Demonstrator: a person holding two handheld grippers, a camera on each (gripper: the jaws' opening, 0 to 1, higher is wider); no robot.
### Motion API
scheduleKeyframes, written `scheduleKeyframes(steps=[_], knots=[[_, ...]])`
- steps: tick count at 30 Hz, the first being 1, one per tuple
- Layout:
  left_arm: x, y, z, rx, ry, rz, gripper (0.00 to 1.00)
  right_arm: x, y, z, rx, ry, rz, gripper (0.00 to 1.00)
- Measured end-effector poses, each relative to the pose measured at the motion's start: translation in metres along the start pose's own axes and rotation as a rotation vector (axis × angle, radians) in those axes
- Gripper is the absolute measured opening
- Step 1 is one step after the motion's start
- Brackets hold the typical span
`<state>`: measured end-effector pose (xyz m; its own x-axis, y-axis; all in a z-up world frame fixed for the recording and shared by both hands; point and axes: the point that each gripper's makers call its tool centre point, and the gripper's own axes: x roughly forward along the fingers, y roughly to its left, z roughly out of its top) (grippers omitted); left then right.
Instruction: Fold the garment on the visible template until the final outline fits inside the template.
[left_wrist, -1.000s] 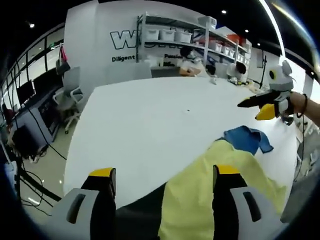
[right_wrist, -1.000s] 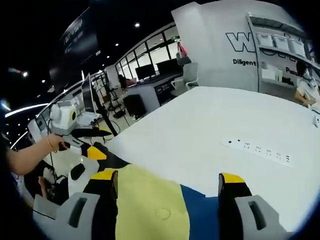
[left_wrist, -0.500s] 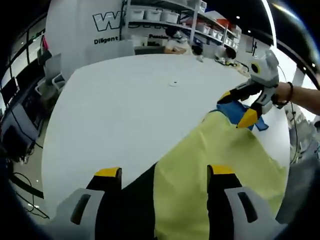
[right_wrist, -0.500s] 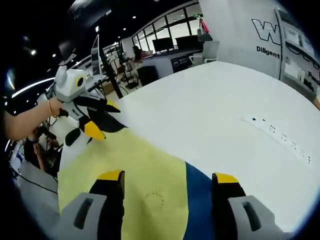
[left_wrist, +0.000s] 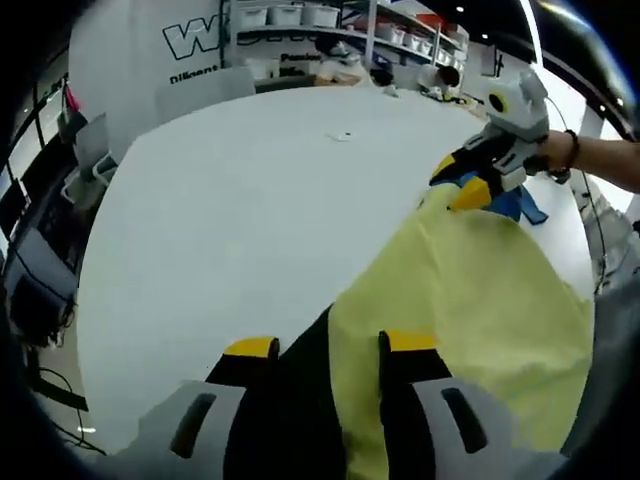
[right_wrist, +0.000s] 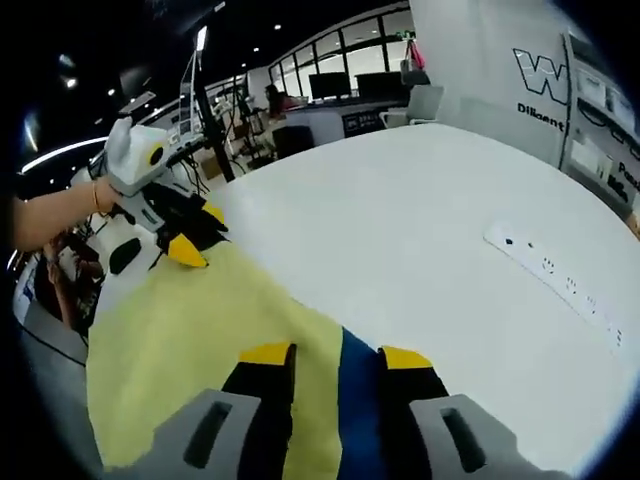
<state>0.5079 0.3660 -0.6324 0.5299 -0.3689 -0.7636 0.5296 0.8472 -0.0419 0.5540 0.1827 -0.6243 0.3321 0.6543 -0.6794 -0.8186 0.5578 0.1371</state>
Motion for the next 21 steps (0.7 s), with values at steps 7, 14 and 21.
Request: scheduleKeyframes(steps=[7, 14, 21], knots=[[-0.007, 0.005, 0.004, -0.030, -0.014, 0.047, 0.02, -0.007, 0.006, 0.004, -0.049, -0.009, -0.002, 0.00], [-0.027, -0.002, 0.014, 0.039, -0.082, 0.082, 0.01, -0.033, 0.025, 0.007, -0.071, -0.048, 0.029, 0.00], [-0.048, -0.027, 0.014, 0.127, -0.134, 0.082, 0.01, -0.053, 0.053, -0.010, -0.107, -0.047, 0.064, 0.00]])
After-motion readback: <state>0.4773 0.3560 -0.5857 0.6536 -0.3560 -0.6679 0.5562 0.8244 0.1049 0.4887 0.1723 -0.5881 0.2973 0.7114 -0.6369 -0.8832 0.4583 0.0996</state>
